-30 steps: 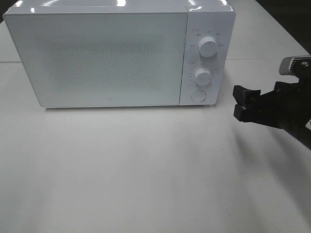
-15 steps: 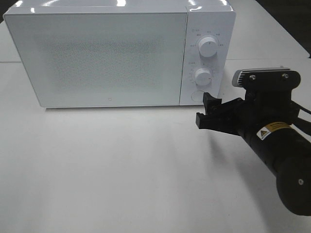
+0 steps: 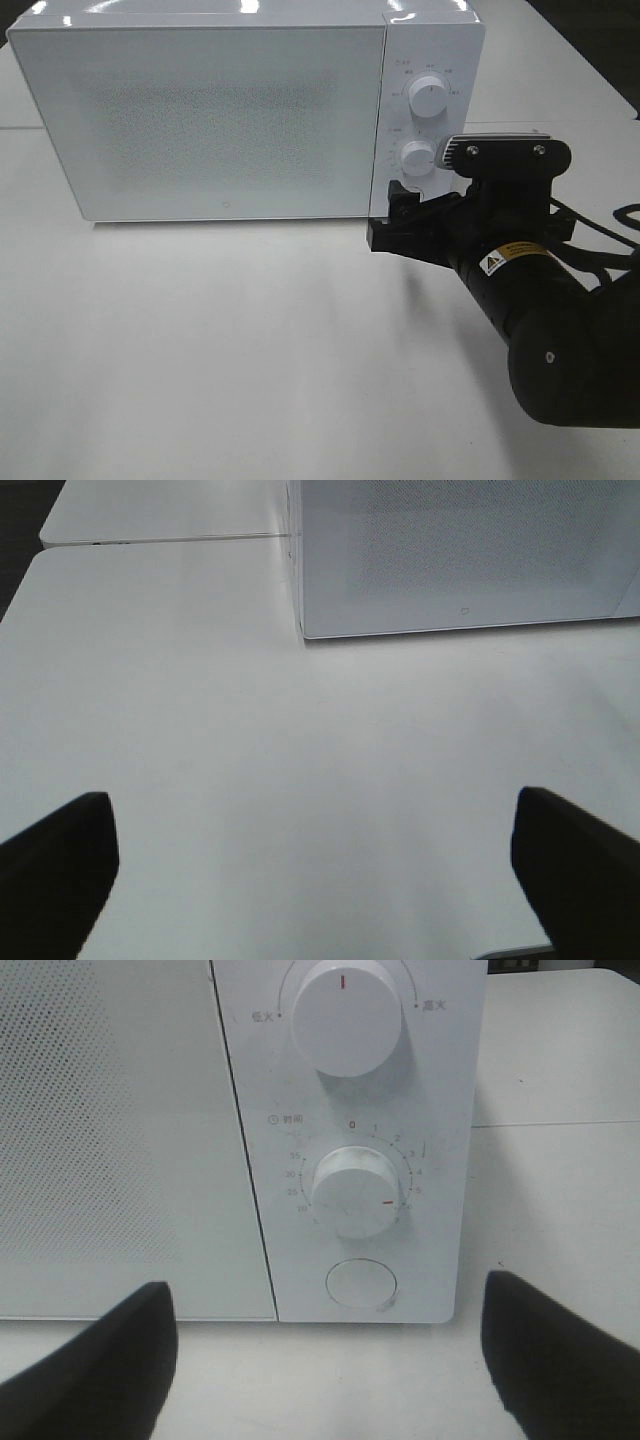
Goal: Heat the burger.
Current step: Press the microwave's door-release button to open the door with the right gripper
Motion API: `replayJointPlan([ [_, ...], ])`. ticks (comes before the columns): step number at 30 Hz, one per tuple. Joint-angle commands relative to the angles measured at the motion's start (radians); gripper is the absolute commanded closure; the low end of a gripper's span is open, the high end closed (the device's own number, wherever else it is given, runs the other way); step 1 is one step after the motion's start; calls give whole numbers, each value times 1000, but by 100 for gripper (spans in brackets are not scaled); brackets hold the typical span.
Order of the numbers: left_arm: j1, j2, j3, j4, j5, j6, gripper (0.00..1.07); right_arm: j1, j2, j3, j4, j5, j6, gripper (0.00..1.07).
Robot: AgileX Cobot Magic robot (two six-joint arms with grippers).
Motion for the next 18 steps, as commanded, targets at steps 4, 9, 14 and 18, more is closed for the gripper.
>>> replayJointPlan([
  [4, 4, -16, 1, 2, 1, -6, 6, 1, -1, -7, 2, -21, 307, 35],
  [9, 4, -16, 1, 2, 1, -6, 6, 1, -1, -7, 2, -20, 641, 40],
  [14, 4, -16, 1, 2, 1, -6, 6, 1, -1, -7, 2, 5, 1010, 49],
  [18, 4, -16, 1, 2, 1, -6, 6, 0, -1, -7, 1, 44, 1274, 64],
])
